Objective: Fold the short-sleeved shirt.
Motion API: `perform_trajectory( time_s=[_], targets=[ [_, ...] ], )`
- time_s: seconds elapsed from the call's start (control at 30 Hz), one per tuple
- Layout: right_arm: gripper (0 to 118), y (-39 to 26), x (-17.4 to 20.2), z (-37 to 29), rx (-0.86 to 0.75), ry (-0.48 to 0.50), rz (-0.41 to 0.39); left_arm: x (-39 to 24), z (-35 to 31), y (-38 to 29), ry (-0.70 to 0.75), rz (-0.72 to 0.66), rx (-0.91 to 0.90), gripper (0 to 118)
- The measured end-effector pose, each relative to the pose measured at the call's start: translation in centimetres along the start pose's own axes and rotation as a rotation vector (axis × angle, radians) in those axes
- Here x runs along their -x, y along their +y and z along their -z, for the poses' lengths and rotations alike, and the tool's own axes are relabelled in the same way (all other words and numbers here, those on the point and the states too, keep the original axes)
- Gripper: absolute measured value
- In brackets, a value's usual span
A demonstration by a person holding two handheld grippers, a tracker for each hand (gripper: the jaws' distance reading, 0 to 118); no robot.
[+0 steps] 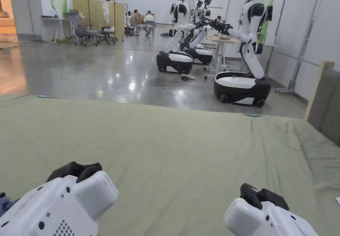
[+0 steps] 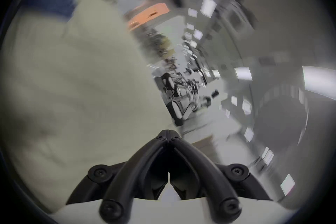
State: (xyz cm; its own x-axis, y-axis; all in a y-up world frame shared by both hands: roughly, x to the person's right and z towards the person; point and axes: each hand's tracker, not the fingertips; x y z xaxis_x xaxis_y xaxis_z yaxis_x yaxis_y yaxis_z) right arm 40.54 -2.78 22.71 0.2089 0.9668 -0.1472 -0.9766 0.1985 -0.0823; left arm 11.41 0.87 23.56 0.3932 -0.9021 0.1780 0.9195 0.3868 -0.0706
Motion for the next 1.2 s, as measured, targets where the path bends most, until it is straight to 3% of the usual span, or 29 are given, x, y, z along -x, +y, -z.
perform_trajectory(
  time_s=[0.1, 0.13, 0.17, 0.2, 0.23, 0.27, 0.3, 0.33, 0.43, 0.5, 0.53, 0.57, 0.6, 0.73, 0.8, 0.93, 1.2],
  targets=[
    [0, -0.9, 2.9, -0.1, -0.034, 0.016, -0.350, -4.0, 0.4, -1.3, -0.058, 0.301, 0.018, 3],
    [0, -1.1, 3.6, -0.2, -0.051, 0.016, -0.432, -4.8, 0.4, -1.6, -0.041, 0.331, 0.018, 3],
    [0, -1.5, 4.1, -0.4, -0.075, 0.027, -0.488, -5.4, 0.4, -1.8, -0.047, 0.339, 0.012, 3],
    [0, -1.7, 4.1, -0.5, -0.089, 0.057, -0.489, -5.7, 0.2, -1.9, -0.058, 0.323, -0.002, 3],
    [0, -1.4, 3.8, -0.6, -0.070, 0.040, -0.416, -5.6, -0.1, -2.0, -0.036, 0.283, -0.051, 3],
    [0, -0.8, 3.0, -0.4, -0.022, -0.006, -0.211, -4.6, -0.3, -1.7, -0.054, 0.155, -0.042, 3],
    [0, -0.5, 1.5, -0.4, 0.003, 0.037, 0.009, -3.0, -0.4, -1.4, -0.094, -0.026, -0.036, 3],
    [0, -0.5, -0.3, -0.5, 0.002, 0.078, 0.251, -1.1, -0.4, -1.4, -0.098, -0.240, -0.061, 3],
    [0, -2.2, -3.9, -0.7, 0.000, 0.058, 0.937, 4.5, -0.4, -2.8, -0.117, -0.930, -0.123, 3],
    [0, -3.9, -4.2, -0.9, 0.003, 0.068, 1.322, 5.0, -0.2, -5.5, -0.181, -1.381, -0.212, 3],
    [0, -4.7, -3.9, -0.8, 0.001, 0.093, 1.502, 4.4, 0.3, -6.6, -0.266, -1.494, -0.237, 3],
    [0, -5.1, -3.6, -0.8, -0.007, 0.121, 1.581, 3.8, 0.5, -6.8, -0.278, -1.518, -0.212, 3],
    [0, -5.4, -3.3, -0.8, -0.004, 0.143, 1.609, 3.4, 0.2, -6.6, -0.200, -1.481, -0.156, 3],
    [0, -3.8, -2.9, -1.3, -0.014, 0.103, 1.415, 2.7, -0.6, -6.5, -0.200, -1.469, -0.180, 3],
    [0, -3.5, -3.1, -1.5, -0.029, 0.105, 1.368, 2.7, -1.1, -5.8, -0.184, -1.429, -0.176, 3],
    [0, -3.0, -3.2, -1.9, -0.033, 0.100, 1.366, 3.2, -1.5, -5.3, -0.148, -1.329, -0.179, 3],
    [0, -2.6, -3.3, -1.9, -0.039, 0.103, 1.364, 3.5, -1.8, -5.2, -0.146, -1.301, -0.179, 3]
  ],
)
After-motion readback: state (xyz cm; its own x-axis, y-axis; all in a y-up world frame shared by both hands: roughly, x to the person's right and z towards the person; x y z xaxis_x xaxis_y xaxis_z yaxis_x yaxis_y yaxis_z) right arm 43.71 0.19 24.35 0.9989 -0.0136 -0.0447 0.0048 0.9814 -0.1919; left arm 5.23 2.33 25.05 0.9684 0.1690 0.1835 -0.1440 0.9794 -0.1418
